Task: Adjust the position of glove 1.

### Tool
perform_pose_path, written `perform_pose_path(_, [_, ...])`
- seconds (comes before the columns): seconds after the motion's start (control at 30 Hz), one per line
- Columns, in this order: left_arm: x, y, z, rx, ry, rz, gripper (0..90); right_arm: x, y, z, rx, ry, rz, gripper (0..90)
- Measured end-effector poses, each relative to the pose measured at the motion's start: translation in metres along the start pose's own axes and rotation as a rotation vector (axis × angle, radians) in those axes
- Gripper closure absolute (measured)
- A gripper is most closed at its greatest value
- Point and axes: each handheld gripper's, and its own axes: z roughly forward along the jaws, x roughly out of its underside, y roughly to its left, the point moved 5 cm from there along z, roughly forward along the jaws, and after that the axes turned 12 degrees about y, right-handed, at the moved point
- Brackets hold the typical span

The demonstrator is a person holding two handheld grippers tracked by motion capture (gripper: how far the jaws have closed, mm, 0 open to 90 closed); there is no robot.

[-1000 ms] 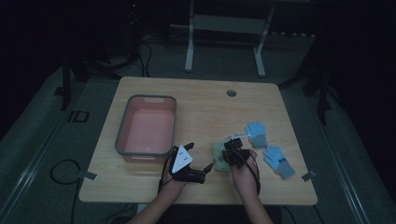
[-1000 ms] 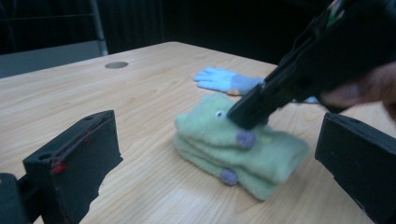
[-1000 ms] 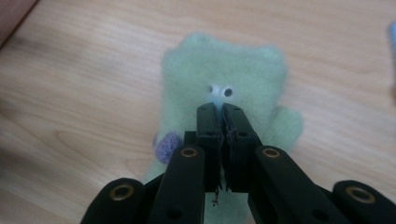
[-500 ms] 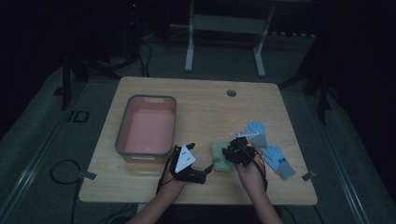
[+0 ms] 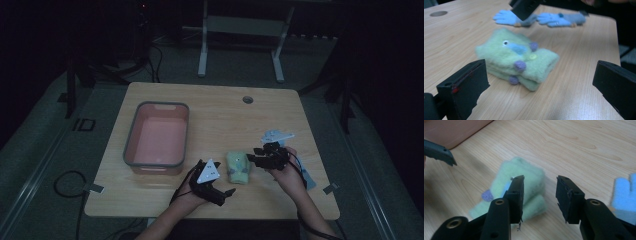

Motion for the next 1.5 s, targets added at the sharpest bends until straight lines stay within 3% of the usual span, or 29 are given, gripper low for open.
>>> perform_pose_path(0.07, [-0.002, -0.002, 0.004, 0.009, 0.014, 0.022, 0.3, -0.001, -0.003, 0.0, -0.019, -0.007, -0.016, 57.1])
perform_pose_path(0.13, [-0.003, -0.003, 0.004, 0.027, 0.004, 0.042, 11.7, -0.003, -0.006, 0.002, -0.038, -0.006, -0.019, 56.3])
perform_pose_path(0.17, [-0.004, -0.003, 0.004, 0.011, -0.003, 0.06, 14.6, -0.004, -0.007, 0.003, -0.039, -0.012, -0.019, 56.3])
perform_pose_path(0.2, [-0.006, -0.003, 0.005, -0.001, 0.007, 0.078, 15.7, -0.006, -0.008, 0.003, -0.044, -0.017, -0.02, 56.0])
perform_pose_path(0.27, [-0.007, -0.003, 0.008, 0.008, 0.029, 0.122, 26.3, -0.009, -0.007, 0.006, -0.067, -0.026, -0.024, 54.4])
perform_pose_path(0.4, [-0.007, -0.006, 0.019, -0.006, 0.095, 0.223, 35.0, -0.015, -0.005, 0.017, -0.098, -0.028, -0.027, 51.7])
perform_pose_path(0.6, [-0.006, -0.007, 0.036, -0.011, 0.158, 0.303, 40.7, -0.018, -0.005, 0.038, -0.141, 0.011, -0.03, 48.0])
perform_pose_path(0.77, [-0.01, -0.001, 0.042, -0.016, 0.19, 0.32, 43.3, -0.012, -0.009, 0.058, -0.146, 0.074, -0.011, 45.2])
perform_pose_path(0.93, [-0.01, 0.003, 0.043, -0.018, 0.23, 0.376, 47.4, -0.007, -0.013, 0.067, -0.217, 0.092, 0.039, 44.9])
perform_pose_path(1.03, [-0.006, 0.007, 0.047, -0.05, 0.267, 0.389, 49.8, -0.006, -0.015, 0.071, -0.257, 0.106, 0.067, 45.2])
perform_pose_path(1.13, [-0.004, 0.01, 0.048, -0.066, 0.256, 0.371, 56.4, -0.005, -0.014, 0.073, -0.281, 0.11, 0.068, 48.6])
perform_pose_path(1.23, [-0.006, 0.011, 0.048, -0.091, 0.272, 0.392, 66.4, -0.004, -0.014, 0.073, -0.307, 0.112, 0.088, 54.3])
perform_pose_path(1.4, [-0.01, 0.013, 0.045, -0.049, 0.277, 0.344, 76.1, -0.005, -0.013, 0.069, -0.304, 0.102, 0.093, 66.3])
perform_pose_path(1.5, [-0.011, 0.014, 0.043, -0.048, 0.283, 0.345, 77.2, -0.006, -0.013, 0.066, -0.309, 0.093, 0.12, 69.6])
